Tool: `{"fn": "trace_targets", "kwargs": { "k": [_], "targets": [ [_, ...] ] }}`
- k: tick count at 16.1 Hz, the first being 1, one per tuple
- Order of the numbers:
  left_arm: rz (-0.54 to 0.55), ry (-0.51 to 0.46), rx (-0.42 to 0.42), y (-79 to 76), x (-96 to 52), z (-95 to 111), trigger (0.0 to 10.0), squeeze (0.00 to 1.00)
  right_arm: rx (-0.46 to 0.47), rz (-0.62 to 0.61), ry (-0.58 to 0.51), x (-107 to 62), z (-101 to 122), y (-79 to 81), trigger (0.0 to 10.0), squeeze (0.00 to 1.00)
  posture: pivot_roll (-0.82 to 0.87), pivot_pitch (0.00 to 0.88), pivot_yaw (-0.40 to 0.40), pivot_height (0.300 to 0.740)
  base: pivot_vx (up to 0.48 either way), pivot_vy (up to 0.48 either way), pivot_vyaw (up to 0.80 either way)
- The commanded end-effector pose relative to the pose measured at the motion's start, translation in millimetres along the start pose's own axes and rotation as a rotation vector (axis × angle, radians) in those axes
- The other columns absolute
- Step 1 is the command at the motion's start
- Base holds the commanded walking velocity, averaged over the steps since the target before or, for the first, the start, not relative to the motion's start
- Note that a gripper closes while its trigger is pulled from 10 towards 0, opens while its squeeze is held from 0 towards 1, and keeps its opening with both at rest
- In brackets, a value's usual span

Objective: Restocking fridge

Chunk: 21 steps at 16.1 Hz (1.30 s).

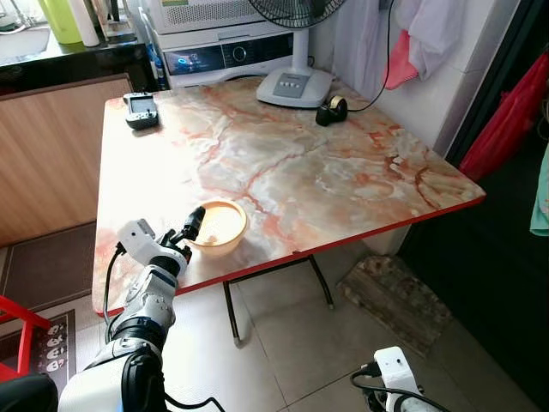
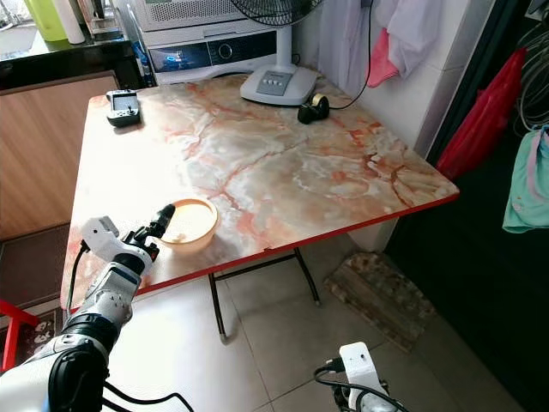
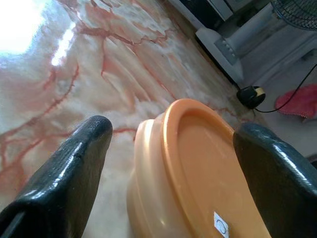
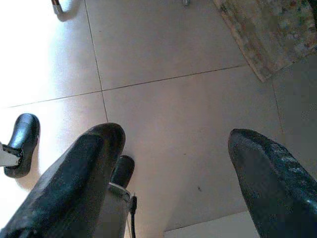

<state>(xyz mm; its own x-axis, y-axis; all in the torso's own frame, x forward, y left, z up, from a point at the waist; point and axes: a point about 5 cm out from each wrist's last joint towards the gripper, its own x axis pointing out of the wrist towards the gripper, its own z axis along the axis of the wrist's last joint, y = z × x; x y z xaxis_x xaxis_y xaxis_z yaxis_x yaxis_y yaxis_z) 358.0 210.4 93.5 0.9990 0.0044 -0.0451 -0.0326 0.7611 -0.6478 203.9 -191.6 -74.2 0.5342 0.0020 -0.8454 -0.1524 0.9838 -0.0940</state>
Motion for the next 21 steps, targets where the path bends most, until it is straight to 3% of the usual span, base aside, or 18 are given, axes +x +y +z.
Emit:
{"fn": "trace_targets", "kwargs": {
  "k": [1,13,14,15,21],
  "targets": [
    [-0.011,0.003,-0.028,-3.9,3.2,1.5,10.0,0.00,-0.008,-0.002,-0.002,-0.2,0.5,-1.6,10.0,0.00,0.01,0.000,-0.020,0.740,0.000,0.000,0.00],
    [0.023,0.050,-0.090,-3.4,5.0,-3.7,10.0,0.00,-0.017,-0.003,0.002,-0.3,0.4,-3.0,10.0,0.00,0.01,0.000,-0.025,0.740,0.000,0.000,0.00],
    [0.025,0.049,-0.097,-3.4,5.1,-3.7,6.0,0.00,-0.018,-0.003,0.003,-0.3,0.4,-3.1,10.0,0.00,0.01,0.000,-0.027,0.740,0.000,0.000,0.00],
    [0.019,0.044,-0.108,-4.1,5.3,-3.4,0.0,0.00,-0.020,-0.003,0.003,-0.3,0.6,-3.2,10.0,0.00,0.00,0.000,-0.027,0.740,0.000,0.000,0.00],
    [0.017,0.045,-0.110,-4.5,5.6,-3.7,0.0,0.00,-0.027,-0.004,0.004,-0.2,1.0,-3.1,10.0,0.00,0.00,0.000,-0.028,0.740,0.000,0.000,0.00]
  ]
}}
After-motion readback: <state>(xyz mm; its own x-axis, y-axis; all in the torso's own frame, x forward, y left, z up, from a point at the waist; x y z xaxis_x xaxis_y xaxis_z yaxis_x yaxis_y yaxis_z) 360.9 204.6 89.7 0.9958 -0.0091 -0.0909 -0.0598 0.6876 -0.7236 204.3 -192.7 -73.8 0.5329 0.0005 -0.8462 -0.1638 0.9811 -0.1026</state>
